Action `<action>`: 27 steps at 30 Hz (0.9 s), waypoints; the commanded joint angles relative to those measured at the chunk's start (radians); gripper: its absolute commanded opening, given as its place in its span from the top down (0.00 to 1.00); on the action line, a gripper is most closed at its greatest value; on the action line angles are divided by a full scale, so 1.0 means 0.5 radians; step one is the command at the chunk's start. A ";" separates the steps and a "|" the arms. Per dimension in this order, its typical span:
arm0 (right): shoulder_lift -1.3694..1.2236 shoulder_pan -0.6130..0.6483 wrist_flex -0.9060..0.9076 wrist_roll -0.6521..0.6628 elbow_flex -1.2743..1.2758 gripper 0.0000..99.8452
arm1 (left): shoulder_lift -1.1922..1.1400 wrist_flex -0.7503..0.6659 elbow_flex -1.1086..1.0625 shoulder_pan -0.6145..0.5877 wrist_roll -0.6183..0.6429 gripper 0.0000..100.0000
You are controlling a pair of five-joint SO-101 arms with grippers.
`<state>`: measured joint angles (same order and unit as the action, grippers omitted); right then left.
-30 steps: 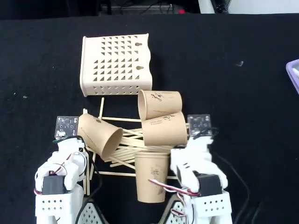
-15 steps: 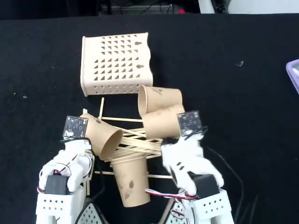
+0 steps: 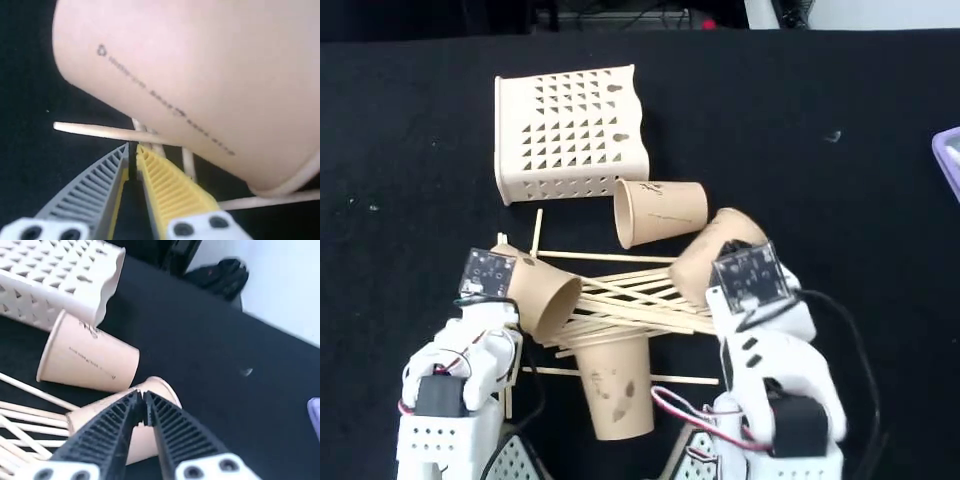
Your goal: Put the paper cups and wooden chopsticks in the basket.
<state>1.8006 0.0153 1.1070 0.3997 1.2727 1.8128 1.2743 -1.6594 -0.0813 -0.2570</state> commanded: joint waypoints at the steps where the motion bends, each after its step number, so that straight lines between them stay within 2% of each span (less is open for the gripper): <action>1: 0.183 -0.034 0.083 0.025 -0.315 0.97 | 0.018 -0.028 0.324 -0.207 -0.399 0.97; 4: 0.180 -0.028 0.080 -0.018 -0.468 0.87 | 0.021 -0.031 0.661 -0.428 -0.457 0.97; 7: 0.173 -0.025 0.077 -0.218 -0.557 0.77 | 0.018 -0.031 0.990 -0.600 -0.457 0.94; 10: 0.124 -0.025 -0.006 -0.319 -0.649 0.77 | 0.015 -0.043 1.247 -0.698 -0.423 0.84; 13: -0.075 -0.025 -0.092 -0.377 -0.833 0.80 | 0.012 -0.196 1.432 -0.772 -0.144 0.75; 15: -0.284 -0.021 -0.098 -0.436 -1.002 0.81 | 0.006 -0.365 1.487 -0.784 0.012 0.74; 18: -0.649 0.000 -0.095 -0.528 -1.257 0.81 | -0.110 -0.629 1.447 -0.667 0.120 0.74; 23: -1.281 0.230 -0.110 -0.555 -1.570 0.81 | -0.844 -1.077 1.318 -0.557 0.135 0.74; 25: -1.511 0.298 -0.178 -0.555 -1.616 0.81 | -1.249 -1.218 1.395 -0.532 0.144 0.74; 27: -1.717 0.310 -0.279 -0.555 -1.619 0.81 | -1.660 -1.246 1.585 -0.493 0.230 0.74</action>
<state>1.1024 0.1396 1.0380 0.1312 0.5163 1.2804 0.7066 -0.9920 -0.3590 -0.1910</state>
